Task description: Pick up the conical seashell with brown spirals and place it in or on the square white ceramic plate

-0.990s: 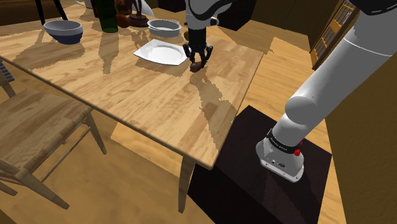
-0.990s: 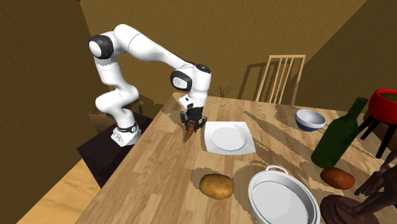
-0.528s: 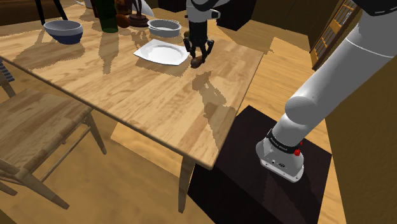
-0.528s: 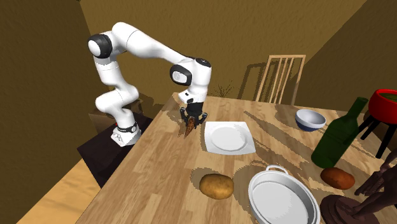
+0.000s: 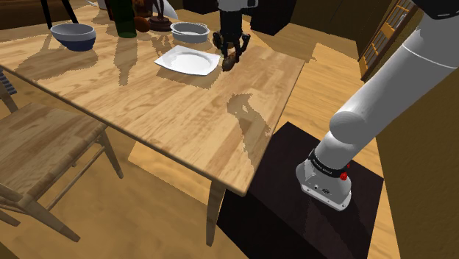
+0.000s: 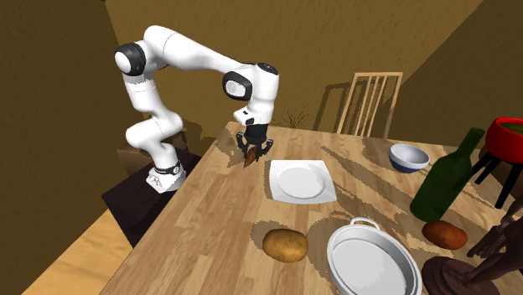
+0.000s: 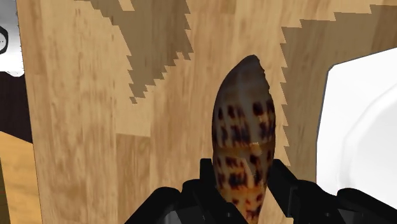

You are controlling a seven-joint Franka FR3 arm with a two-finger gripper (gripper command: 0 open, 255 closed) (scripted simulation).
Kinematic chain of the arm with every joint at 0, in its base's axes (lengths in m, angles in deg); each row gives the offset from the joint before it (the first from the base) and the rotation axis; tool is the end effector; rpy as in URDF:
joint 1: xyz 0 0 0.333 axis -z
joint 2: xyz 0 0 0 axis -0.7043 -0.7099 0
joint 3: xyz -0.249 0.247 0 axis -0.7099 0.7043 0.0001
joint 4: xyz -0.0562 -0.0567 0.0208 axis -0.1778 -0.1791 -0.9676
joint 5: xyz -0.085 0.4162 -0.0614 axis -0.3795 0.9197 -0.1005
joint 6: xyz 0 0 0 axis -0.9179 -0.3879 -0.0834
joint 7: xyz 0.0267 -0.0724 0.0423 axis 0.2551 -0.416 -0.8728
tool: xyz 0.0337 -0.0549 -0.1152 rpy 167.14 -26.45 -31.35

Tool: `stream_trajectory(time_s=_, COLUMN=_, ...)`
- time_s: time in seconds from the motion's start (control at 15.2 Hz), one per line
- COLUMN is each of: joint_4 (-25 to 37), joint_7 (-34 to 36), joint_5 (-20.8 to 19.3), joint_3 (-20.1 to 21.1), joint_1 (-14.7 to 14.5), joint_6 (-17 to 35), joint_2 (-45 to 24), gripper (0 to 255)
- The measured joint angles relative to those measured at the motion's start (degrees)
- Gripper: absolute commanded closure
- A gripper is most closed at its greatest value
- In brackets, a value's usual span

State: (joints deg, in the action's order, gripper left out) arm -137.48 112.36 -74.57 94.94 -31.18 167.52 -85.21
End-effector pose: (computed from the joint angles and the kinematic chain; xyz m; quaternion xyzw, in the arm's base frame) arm 0.5431 0.0546 0.4825 0.8065 -0.5849 -0.0322 0.0801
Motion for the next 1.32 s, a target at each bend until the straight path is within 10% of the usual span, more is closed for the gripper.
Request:
stream_trajectory(time_s=0.79, joint_4=21.2, joint_7=4.3, joint_5=-4.5, joint_3=1.8, joint_1=-2.2, joint_6=-7.9, joint_2=-14.6, gripper=255)
stream_trajectory(time_s=1.19, joint_4=46.0, joint_7=7.1, joint_5=-9.9, joint_3=1.8, joint_1=-7.7, joint_6=-16.4, joint_2=-32.1, gripper=255)
stream_trajectory(time_s=1.32, joint_4=64.3, joint_7=6.5, joint_5=-12.8, joint_3=0.7, joint_1=-12.2, joint_6=-23.4, joint_2=-43.1, gripper=255)
